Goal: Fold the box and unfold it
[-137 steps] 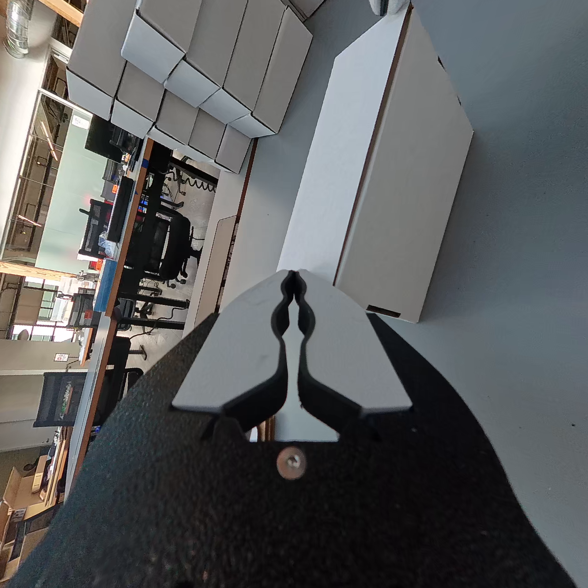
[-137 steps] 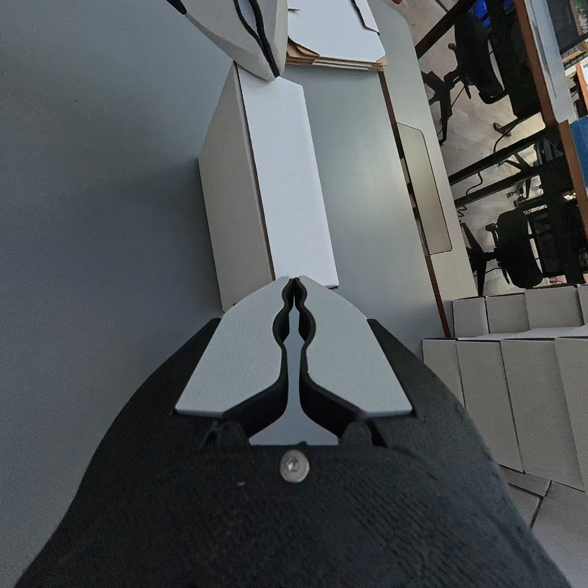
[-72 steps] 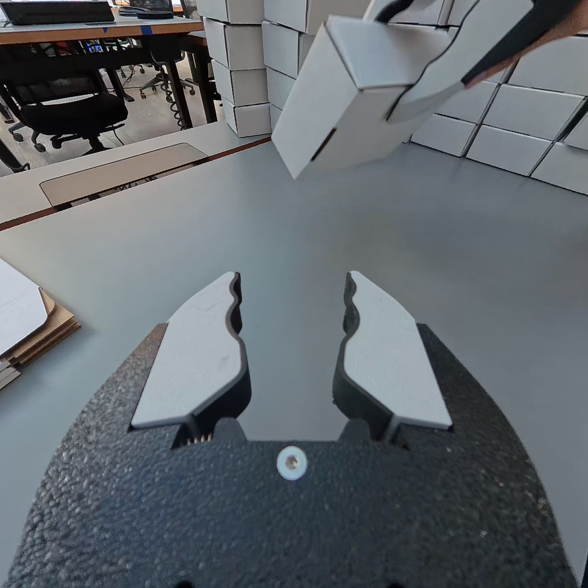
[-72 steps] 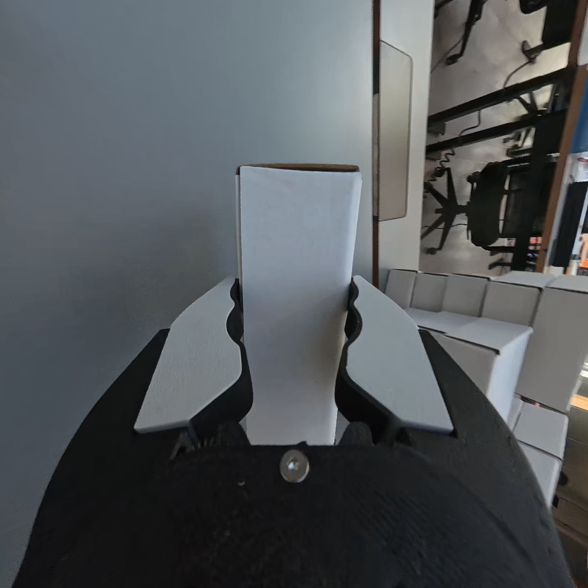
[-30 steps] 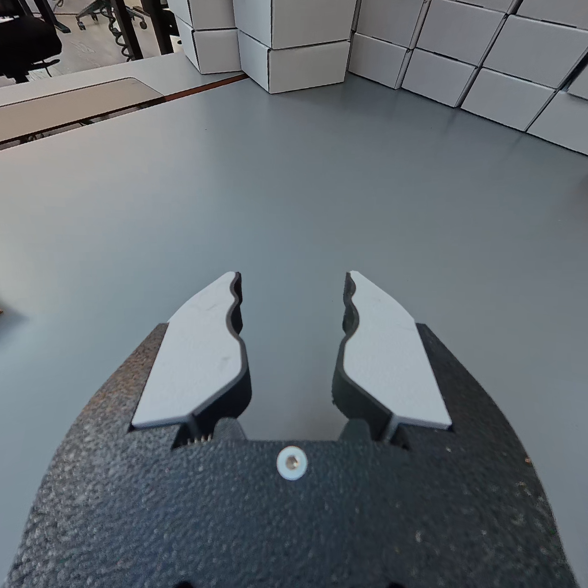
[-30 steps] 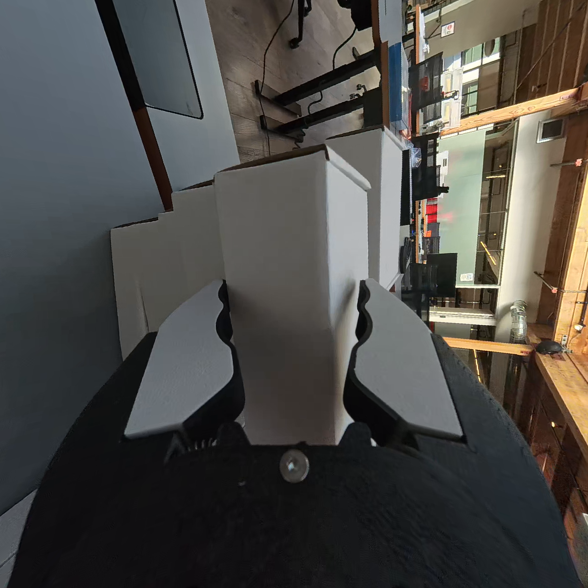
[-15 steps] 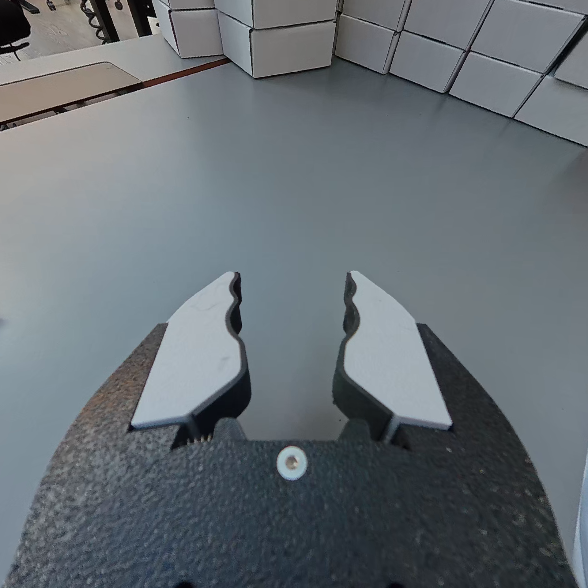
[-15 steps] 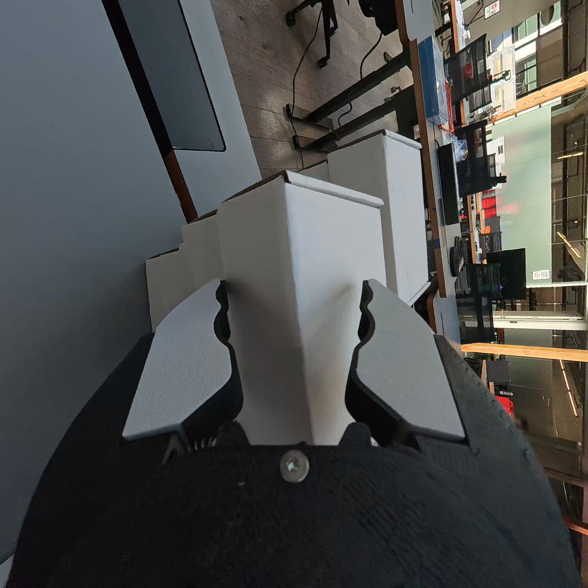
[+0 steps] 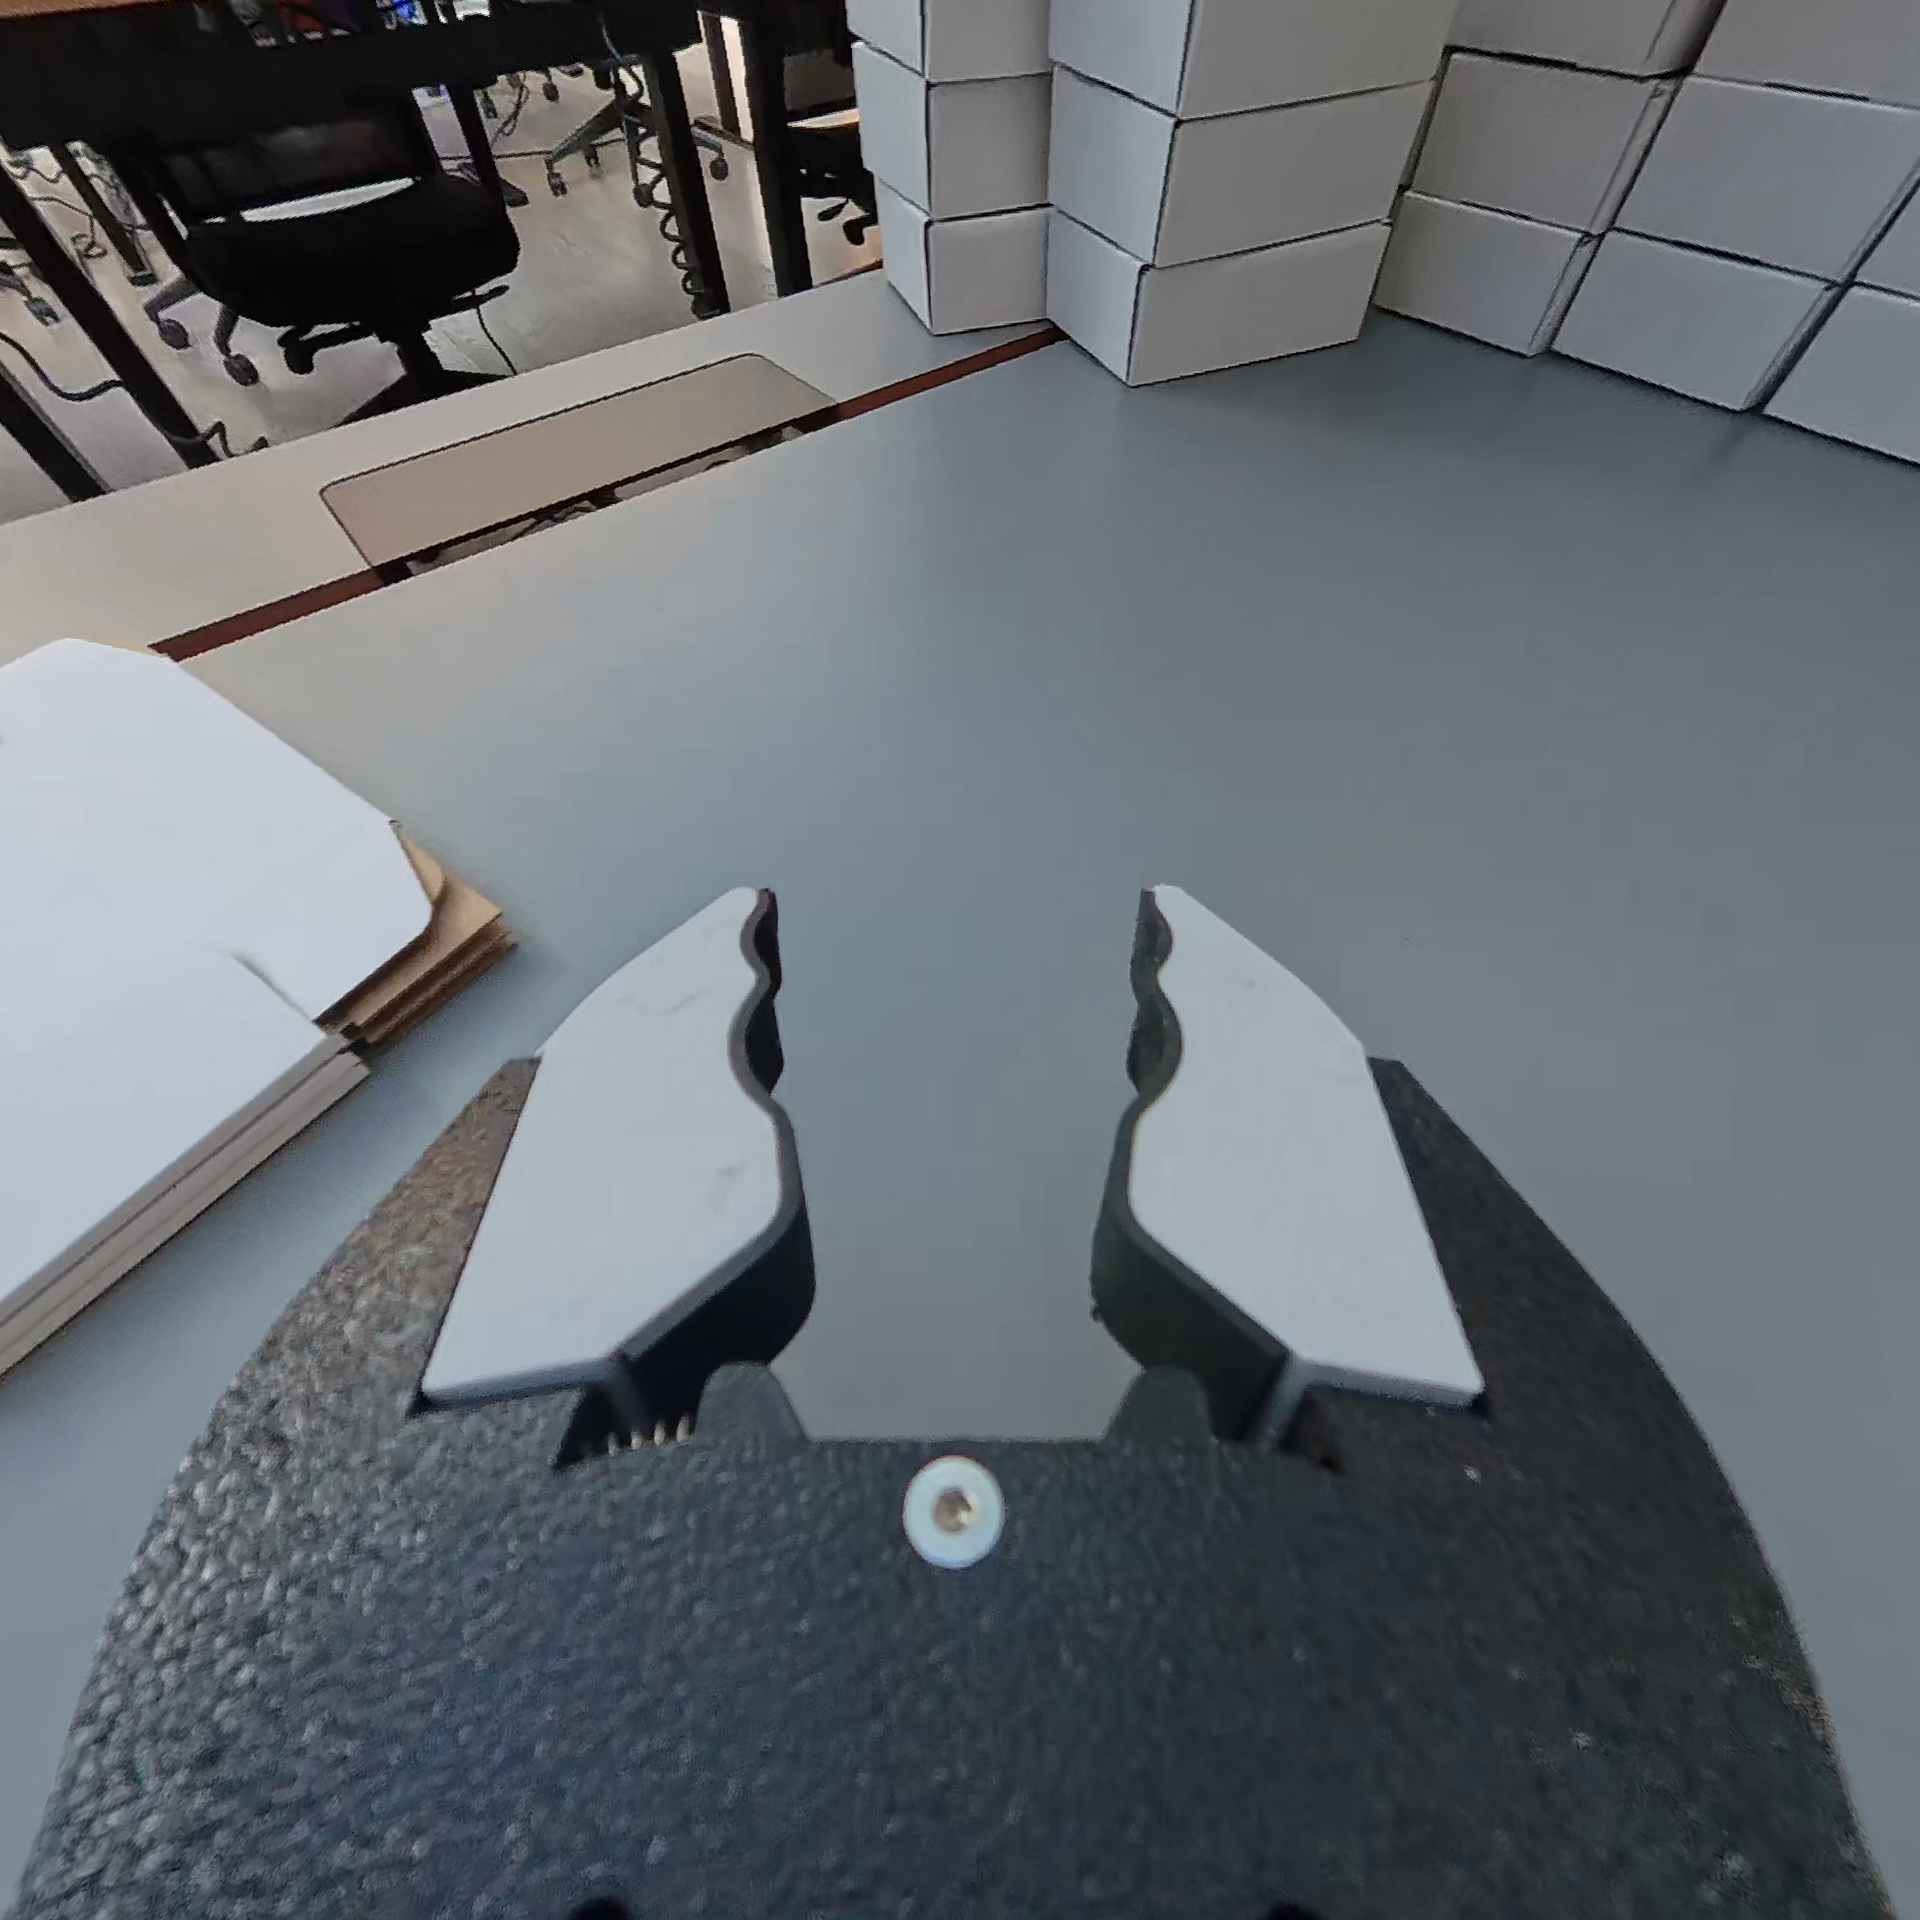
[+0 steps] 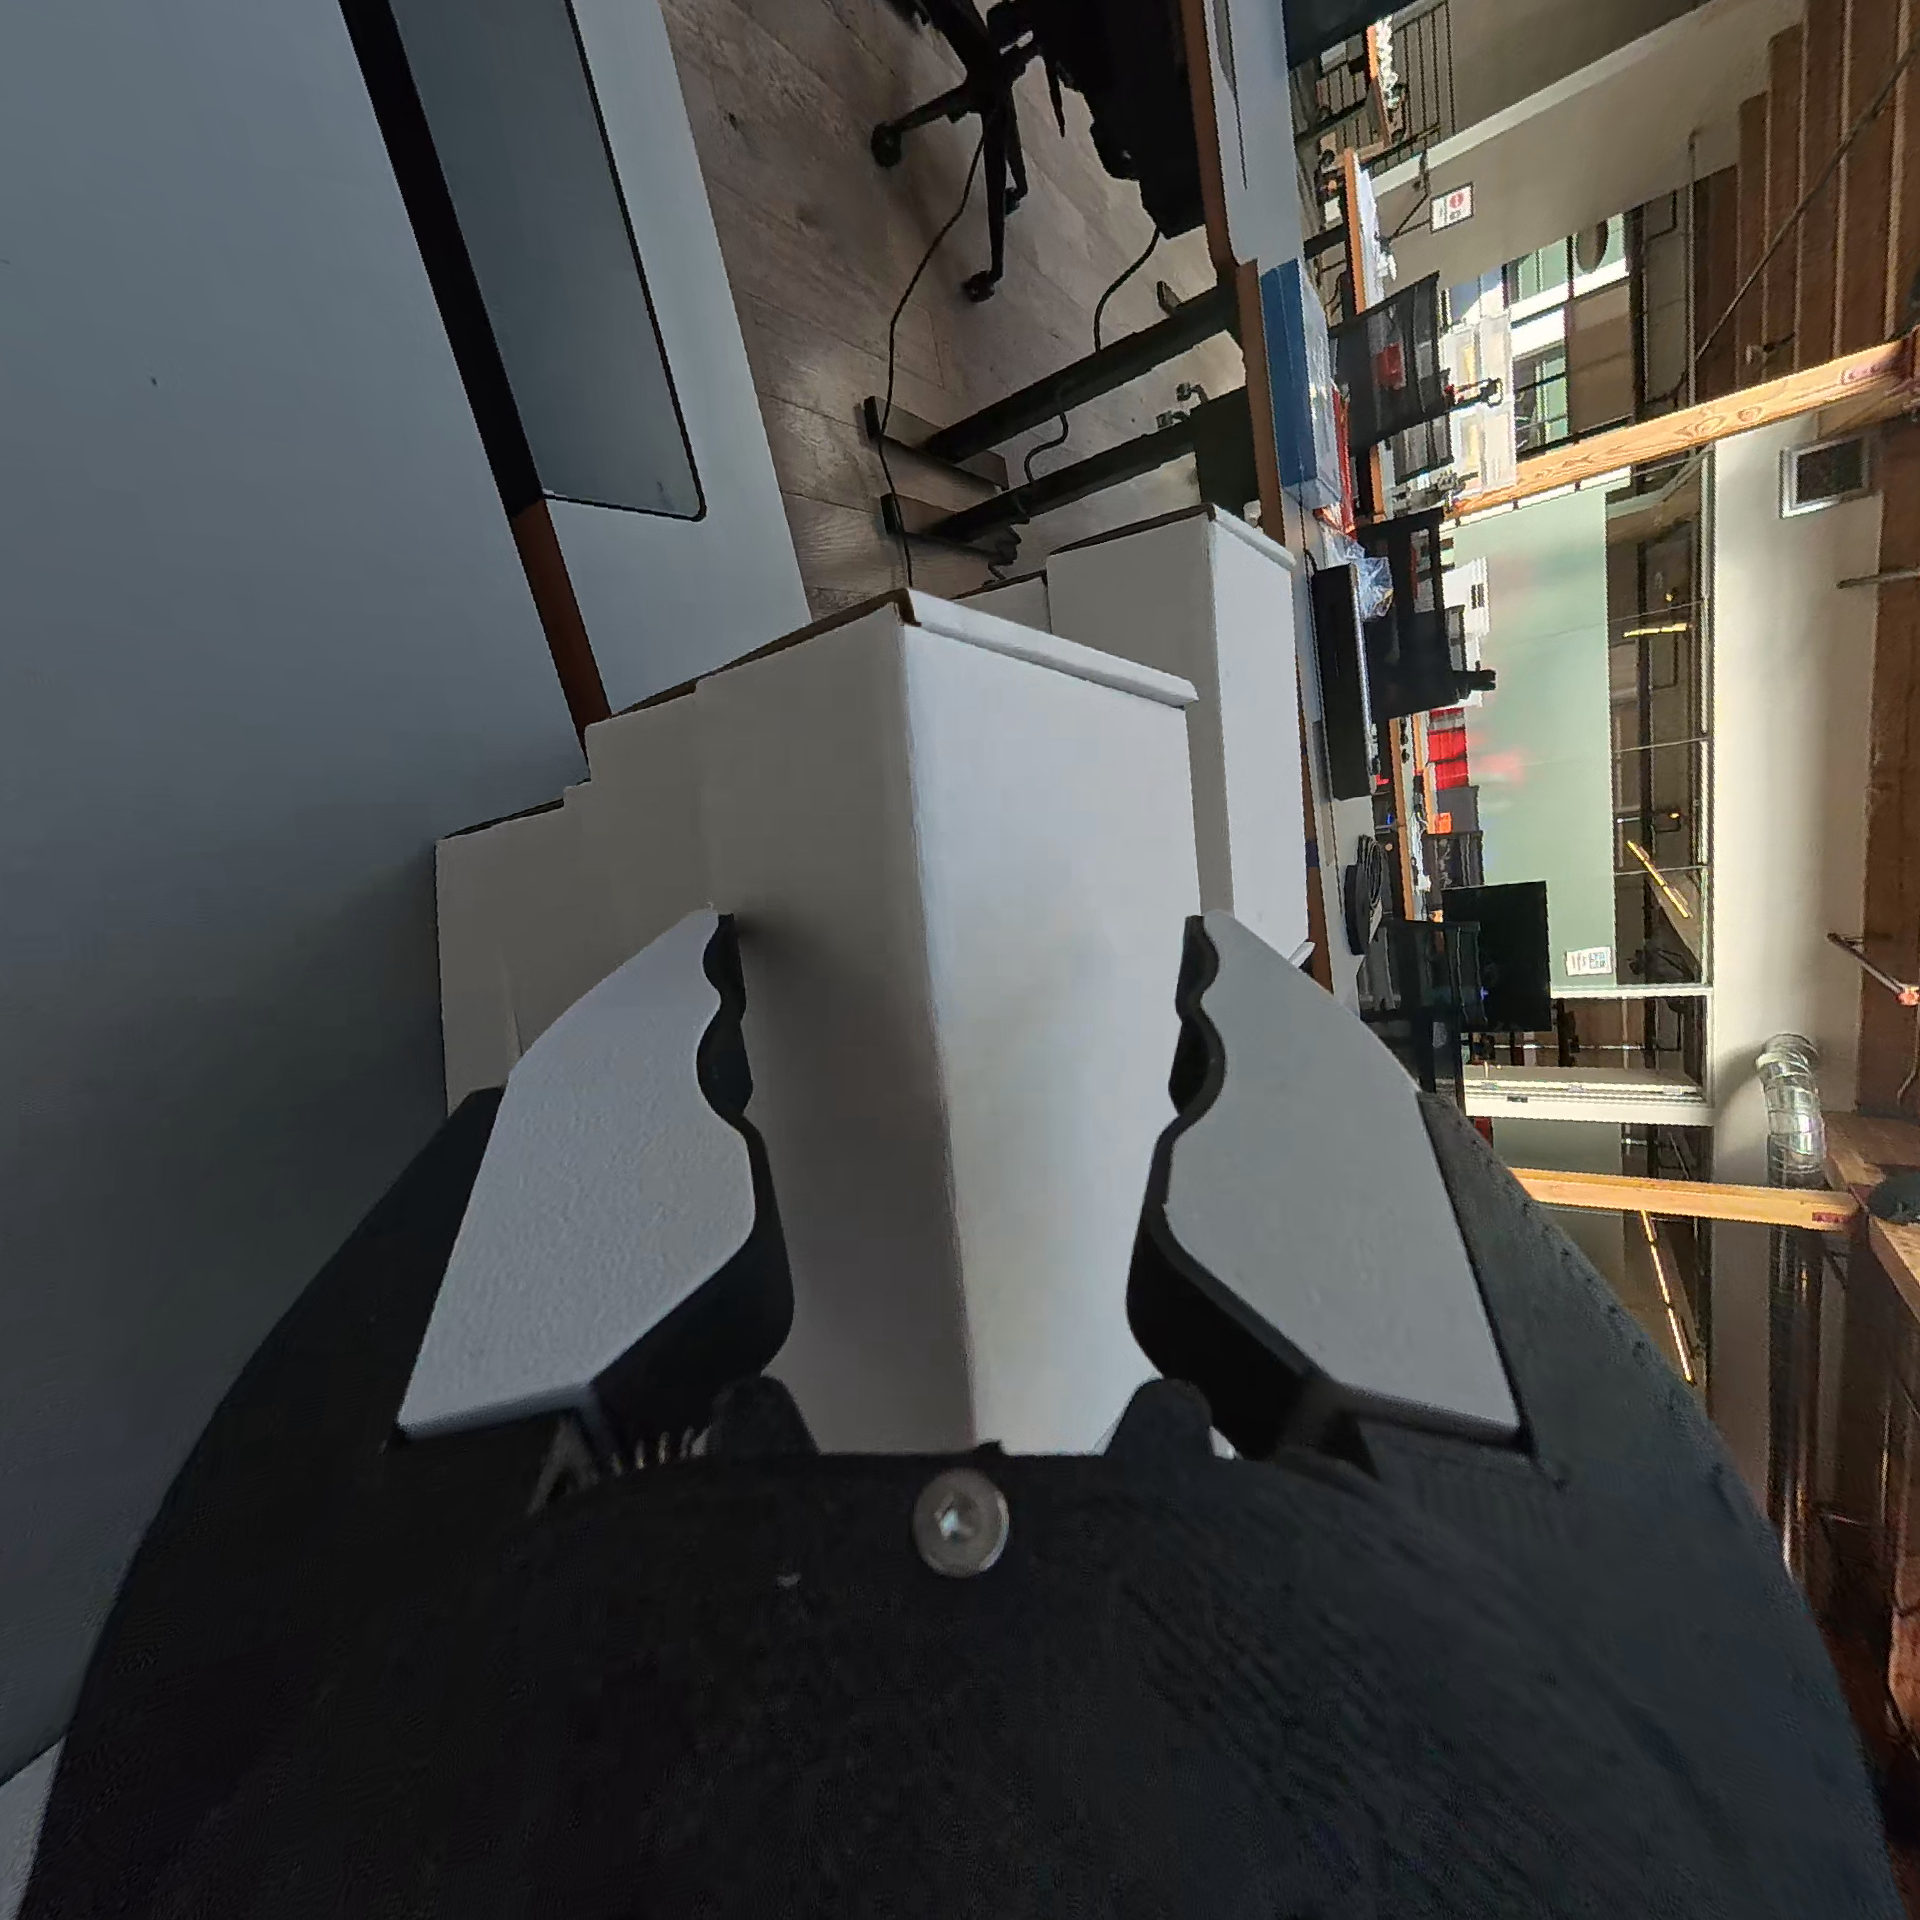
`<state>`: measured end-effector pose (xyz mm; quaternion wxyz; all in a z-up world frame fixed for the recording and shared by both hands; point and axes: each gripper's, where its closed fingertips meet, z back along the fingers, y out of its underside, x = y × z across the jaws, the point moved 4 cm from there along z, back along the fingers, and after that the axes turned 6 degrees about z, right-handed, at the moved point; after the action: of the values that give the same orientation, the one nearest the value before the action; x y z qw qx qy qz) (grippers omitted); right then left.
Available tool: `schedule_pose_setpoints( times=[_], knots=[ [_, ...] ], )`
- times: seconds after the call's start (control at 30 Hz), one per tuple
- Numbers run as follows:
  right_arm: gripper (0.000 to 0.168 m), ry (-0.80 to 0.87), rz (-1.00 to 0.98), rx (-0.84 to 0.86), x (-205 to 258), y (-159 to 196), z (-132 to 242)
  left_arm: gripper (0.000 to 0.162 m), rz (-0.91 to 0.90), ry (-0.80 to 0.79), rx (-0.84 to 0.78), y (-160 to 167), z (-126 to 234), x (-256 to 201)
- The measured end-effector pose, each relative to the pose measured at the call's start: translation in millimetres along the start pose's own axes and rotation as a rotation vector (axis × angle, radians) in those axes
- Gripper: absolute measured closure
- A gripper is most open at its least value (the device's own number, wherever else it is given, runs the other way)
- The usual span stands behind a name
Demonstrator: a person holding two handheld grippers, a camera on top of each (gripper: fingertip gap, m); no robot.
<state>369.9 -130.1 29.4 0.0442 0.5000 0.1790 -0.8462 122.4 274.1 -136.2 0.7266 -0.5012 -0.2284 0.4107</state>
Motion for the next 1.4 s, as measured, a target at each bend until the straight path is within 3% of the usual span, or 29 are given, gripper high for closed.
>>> schedule_pose_setpoints(
  times=[0.4,0.5,0.63,0.8,0.9,1.17,1.4],
  knots=[
    [0.088,0.037,-0.028,-0.081,-5.3,-12.6,14.2,0.096,-0.051,-0.215,0.141,-2.2,9.0,77.6],
    [0.095,0.037,-0.046,-0.103,-9.2,-11.6,30.2,0.096,-0.04,-0.214,0.144,-1.5,10.0,83.4],
    [0.096,-0.028,0.007,0.061,-4.0,14.9,44.8,0.096,-0.038,-0.205,0.158,4.3,8.4,83.7],
    [0.098,-0.018,0.034,0.156,-1.7,35.8,34.8,0.096,-0.057,-0.186,0.166,5.7,0.8,77.8],
    [0.107,0.059,0.054,0.188,-9.3,37.5,26.9,0.096,-0.063,-0.172,0.166,4.0,-3.7,73.6],
    [0.105,0.067,0.059,0.171,-5.6,34.5,13.3,0.094,-0.063,-0.171,0.159,5.4,-0.5,74.7],
    [0.103,0.055,0.042,0.127,3.8,32.7,16.6,0.093,-0.09,-0.222,0.203,6.5,0.5,110.7]
  ],
)
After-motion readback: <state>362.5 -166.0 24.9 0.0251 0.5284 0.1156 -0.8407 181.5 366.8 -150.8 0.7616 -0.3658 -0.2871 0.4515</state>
